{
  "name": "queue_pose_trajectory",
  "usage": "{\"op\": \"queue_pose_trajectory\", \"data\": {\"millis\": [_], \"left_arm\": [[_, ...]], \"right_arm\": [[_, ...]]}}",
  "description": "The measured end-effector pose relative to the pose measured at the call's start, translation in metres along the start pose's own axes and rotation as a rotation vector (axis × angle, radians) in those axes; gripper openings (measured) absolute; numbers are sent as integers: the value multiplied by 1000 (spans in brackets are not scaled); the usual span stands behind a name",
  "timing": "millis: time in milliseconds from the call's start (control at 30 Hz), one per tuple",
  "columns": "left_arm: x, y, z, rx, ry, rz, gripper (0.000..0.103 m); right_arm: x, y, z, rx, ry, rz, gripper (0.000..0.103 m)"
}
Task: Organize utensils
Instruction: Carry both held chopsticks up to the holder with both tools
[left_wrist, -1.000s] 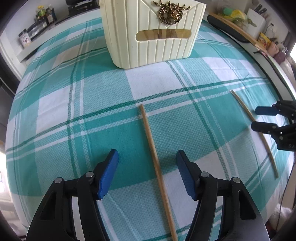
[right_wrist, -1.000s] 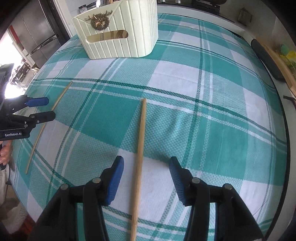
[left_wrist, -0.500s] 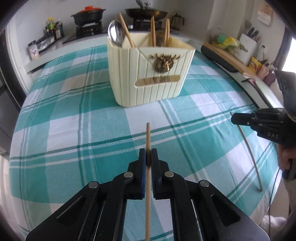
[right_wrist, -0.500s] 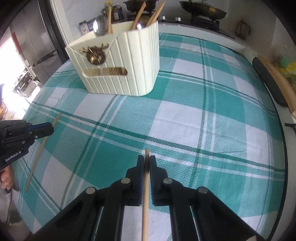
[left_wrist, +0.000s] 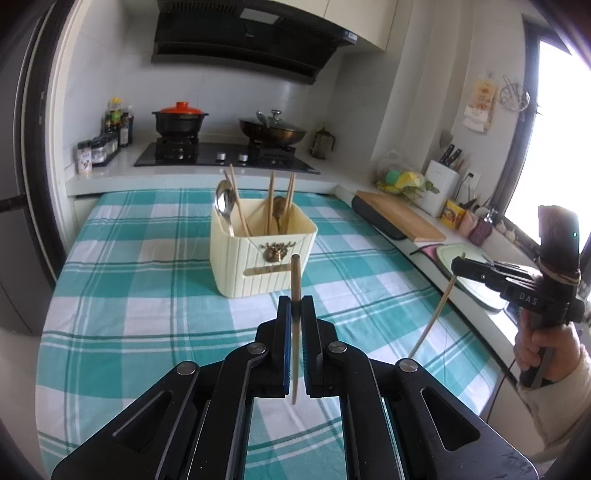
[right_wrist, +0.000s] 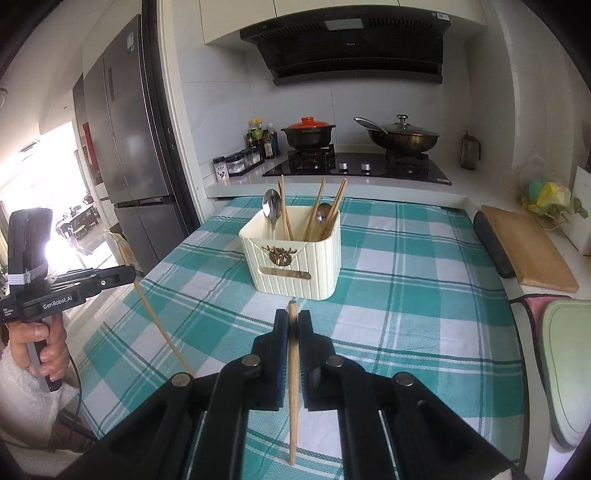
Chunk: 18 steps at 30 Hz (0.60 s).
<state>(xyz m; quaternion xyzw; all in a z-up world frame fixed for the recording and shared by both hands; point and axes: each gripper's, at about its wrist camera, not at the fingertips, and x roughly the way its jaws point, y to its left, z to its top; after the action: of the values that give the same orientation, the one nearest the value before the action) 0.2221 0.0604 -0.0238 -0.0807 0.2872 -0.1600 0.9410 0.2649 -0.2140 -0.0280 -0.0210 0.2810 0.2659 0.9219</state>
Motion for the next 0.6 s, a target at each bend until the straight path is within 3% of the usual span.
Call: {"op": "queue_pose_trajectory", "data": {"millis": [233, 600], "left_arm": [[-6, 4, 7, -11, -28, -7, 3], [-21, 19, 21, -21, -47, -7, 3]], "right_arm": [[-17, 7, 25, -17, -96, -24, 6], [-11, 2, 62, -74, -110, -80, 6]]}}
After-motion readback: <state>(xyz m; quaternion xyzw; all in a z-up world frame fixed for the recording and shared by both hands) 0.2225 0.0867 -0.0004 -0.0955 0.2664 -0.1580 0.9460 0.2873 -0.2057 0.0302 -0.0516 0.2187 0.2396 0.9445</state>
